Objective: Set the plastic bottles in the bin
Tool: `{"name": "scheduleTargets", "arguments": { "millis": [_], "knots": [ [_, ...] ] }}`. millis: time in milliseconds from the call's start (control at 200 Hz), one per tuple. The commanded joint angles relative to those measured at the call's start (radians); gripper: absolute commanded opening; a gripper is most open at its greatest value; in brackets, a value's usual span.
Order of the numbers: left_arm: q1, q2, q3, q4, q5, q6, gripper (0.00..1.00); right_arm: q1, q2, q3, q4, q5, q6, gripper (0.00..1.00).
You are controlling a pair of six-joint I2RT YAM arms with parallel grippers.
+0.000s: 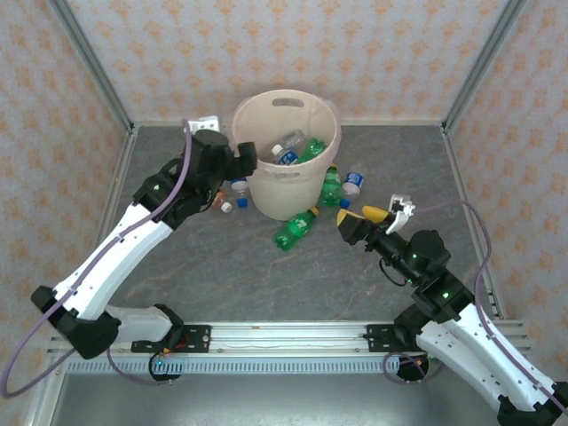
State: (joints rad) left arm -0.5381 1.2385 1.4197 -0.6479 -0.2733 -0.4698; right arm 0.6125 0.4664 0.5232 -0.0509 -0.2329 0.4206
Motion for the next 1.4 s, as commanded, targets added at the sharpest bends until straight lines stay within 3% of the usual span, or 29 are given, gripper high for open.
{"name": "scheduleTargets", "arguments": {
  "millis": [0, 155, 305, 511, 651, 1096, 1396],
  "knots": [
    [0.087, -0.081, -0.12, 0.079, 0.001, -0.055, 0.99, 0.004, -0.01, -0.034, 0.067, -0.036, 0.025, 1.0],
    [0.266, -0.15, -0.291, 0.156, 0.144, -0.107, 0.99, 0.004, -0.004, -0.068, 0.105, -0.054, 0.043, 1.0],
    [0.415, -0.105, -0.364, 0.187, 0.308, -0.17, 0.97, 0.004, 0.002, -0.088, 0.12, -0.075, 0.037, 1.0],
    [0.532, 0.003, -0.422, 0.266, 0.489, -0.217, 0.94, 0.004, 0.007, -0.109, 0.123, -0.088, 0.011, 1.0],
    [0.558, 0.093, -0.416, 0.286, 0.542, -0.228, 0.92, 0.004, 0.006, -0.126, 0.134, -0.098, -0.005, 1.0],
    [0.567, 0.365, -0.275, 0.248, 0.554, -0.208, 0.93, 0.005, 0.005, -0.109, 0.113, -0.109, -0.025, 1.0],
    [0.567, 0.489, -0.227, 0.255, 0.58, -0.198, 0.85, 0.004, 0.003, -0.124, 0.116, -0.103, -0.023, 1.0]
  ]
}}
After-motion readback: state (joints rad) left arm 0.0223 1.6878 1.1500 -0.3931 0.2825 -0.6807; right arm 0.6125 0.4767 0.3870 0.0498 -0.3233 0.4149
